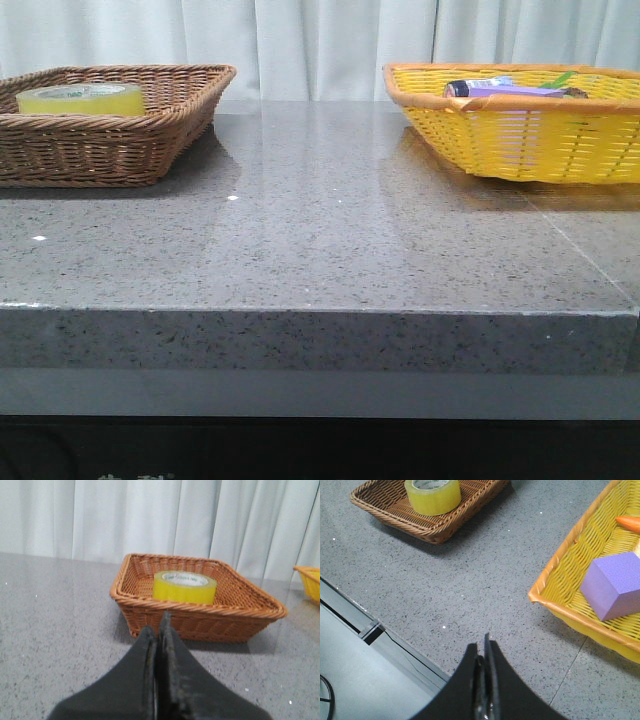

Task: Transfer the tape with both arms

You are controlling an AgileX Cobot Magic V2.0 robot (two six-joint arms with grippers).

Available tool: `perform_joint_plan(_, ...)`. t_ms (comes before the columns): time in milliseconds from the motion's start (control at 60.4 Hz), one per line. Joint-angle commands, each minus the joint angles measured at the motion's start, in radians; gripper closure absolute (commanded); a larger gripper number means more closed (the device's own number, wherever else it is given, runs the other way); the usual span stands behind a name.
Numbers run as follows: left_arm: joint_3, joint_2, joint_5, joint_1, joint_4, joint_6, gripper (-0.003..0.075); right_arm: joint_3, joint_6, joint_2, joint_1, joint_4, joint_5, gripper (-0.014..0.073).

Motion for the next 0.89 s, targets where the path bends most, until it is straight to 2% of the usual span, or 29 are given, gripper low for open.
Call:
perform_joint_plan(0,0.039,-0.02,-0.1,-0.02,0.002,-0.01,0.074,-0.027,0.001,-0.005,-0.002,0.007,-0.07,0.0664)
perform_joint_plan(878,0.039,-0.02,-0.101,-0.036,0.002,-0.01,0.074,-0.027,0.001,-0.005,-0.002,0.007,-0.07,0.0664)
